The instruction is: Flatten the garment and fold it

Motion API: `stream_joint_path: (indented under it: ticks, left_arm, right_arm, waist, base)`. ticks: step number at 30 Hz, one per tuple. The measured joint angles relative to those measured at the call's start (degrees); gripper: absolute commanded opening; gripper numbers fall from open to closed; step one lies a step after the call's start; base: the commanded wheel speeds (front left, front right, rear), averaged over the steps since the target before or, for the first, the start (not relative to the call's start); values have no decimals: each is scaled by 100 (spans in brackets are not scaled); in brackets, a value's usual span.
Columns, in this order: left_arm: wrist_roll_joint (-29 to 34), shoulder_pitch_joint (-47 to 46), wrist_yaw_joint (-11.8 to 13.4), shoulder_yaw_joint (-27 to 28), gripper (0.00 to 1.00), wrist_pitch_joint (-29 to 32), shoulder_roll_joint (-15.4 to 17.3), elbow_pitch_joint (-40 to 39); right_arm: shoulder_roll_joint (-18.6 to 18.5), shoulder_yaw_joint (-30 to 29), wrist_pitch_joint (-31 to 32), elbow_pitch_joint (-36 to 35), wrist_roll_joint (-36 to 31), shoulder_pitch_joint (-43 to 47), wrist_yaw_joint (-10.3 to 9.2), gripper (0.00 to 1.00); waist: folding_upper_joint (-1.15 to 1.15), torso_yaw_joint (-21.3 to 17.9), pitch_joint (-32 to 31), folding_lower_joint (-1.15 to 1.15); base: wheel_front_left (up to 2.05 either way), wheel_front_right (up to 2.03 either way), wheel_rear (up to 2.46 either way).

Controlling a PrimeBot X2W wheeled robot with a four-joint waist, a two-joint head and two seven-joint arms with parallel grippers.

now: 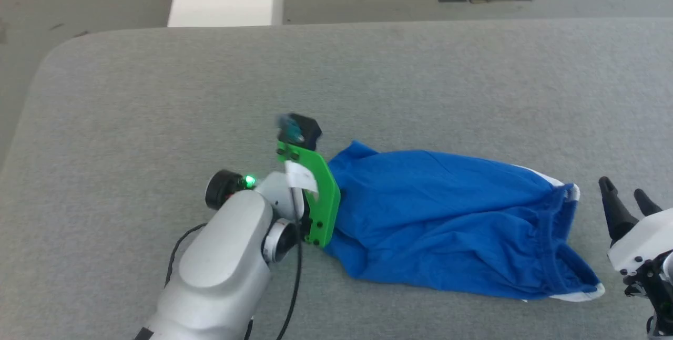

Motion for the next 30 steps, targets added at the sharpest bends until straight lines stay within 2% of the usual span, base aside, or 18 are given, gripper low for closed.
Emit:
stream_joint_path:
  ticks: [5, 6, 7, 13, 20, 25, 30]
  left_arm:
    - [216, -46, 96, -297, 100, 660, 54, 256]
    - [200, -46, 93, -300, 90, 709, 52, 237]
    - [159, -46, 87, -293, 1, 730, 51, 212]
    - [-196, 47, 38, -86, 0, 486, -20, 43]
    - [-676, 43, 201, 728, 0, -205, -47, -571]
    - [-950, 233, 388, 1219, 0, -404, 155, -1257]
    - [-1125, 1341, 639, 1393, 0, -241, 505, -2107]
  right_arm:
    - [3, 2, -105, 104, 15, -2, 1, 100]
    - [4, -9, -116, 120, 14, -2, 1, 100]
    - [3, -23, -137, 127, 14, -2, 0, 100]
    - [1, -71, -182, 204, 3, -2, 0, 100]
    - [4, -48, -172, 227, -80, 18, 1, 100]
    - [4, -20, -137, 238, -118, 92, 0, 100]
    - [7, 27, -97, 266, -119, 108, 1, 100]
  waist:
    - [0, -181, 101, 0]
    - [0, -208, 120, 0]
    - [0, -225, 139, 0]
    - [0, -160, 115, 0]
    - [0, 95, -68, 0]
    - [0, 341, -211, 0]
    - [0, 580, -346, 0]
  base:
    - [0, 0, 0]
    - [0, 0, 0]
    - [0, 0, 0]
    - [0, 0, 0]
    - [0, 0, 0]
    - [0, 0, 0]
    - [0, 0, 0]
